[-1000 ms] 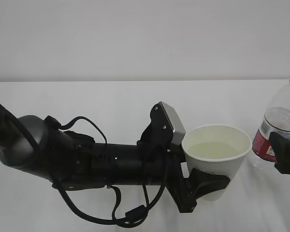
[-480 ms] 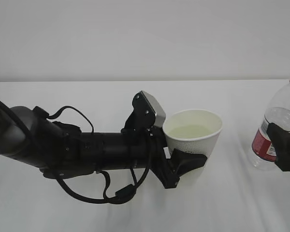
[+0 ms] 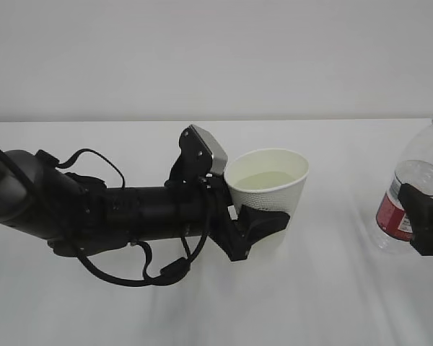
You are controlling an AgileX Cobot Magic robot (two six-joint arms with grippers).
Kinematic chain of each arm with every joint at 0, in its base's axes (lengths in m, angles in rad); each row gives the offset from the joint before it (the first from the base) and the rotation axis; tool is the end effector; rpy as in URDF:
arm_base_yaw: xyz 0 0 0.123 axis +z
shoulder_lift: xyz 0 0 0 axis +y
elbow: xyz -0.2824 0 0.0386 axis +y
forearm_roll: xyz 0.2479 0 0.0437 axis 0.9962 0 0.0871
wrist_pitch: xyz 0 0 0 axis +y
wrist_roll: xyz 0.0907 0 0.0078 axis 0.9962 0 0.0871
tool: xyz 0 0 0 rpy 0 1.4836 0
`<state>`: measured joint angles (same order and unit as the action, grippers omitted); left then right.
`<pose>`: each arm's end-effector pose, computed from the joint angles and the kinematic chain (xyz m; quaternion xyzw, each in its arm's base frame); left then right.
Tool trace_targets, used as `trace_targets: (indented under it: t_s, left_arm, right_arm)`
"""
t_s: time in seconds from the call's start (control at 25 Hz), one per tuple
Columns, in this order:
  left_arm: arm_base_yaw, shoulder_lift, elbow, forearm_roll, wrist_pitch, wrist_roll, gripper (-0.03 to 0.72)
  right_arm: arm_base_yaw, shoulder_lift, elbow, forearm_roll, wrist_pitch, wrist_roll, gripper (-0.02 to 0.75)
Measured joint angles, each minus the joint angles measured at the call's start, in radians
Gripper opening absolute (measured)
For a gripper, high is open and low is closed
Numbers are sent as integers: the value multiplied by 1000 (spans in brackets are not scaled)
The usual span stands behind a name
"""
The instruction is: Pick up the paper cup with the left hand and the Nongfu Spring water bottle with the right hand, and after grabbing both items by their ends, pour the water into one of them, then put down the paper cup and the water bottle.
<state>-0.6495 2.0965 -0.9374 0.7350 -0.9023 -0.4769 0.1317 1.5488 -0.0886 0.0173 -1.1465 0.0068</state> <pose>0.2800 -0.2727 0.1139 0.4122 0.6804 -0.3821 0.4703 0.1904 0.0238 0.1440 -0.0412 0.7814 0.0391 0.6214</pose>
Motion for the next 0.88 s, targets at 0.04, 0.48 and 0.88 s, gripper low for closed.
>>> trace_targets:
  t_s: [0.04,0.48,0.88]
  left_arm:
    - [4,0,2,0,-7,0,492]
    - [164,0,134,-24,-199,7,492]
    - [337,0,216,-77,-204,76,492]
  right_arm:
    - [0,0,0,0,0,0,608]
    - [0,0,0,0,0,0,598]
    - [0,0,0,0,0,0,596]
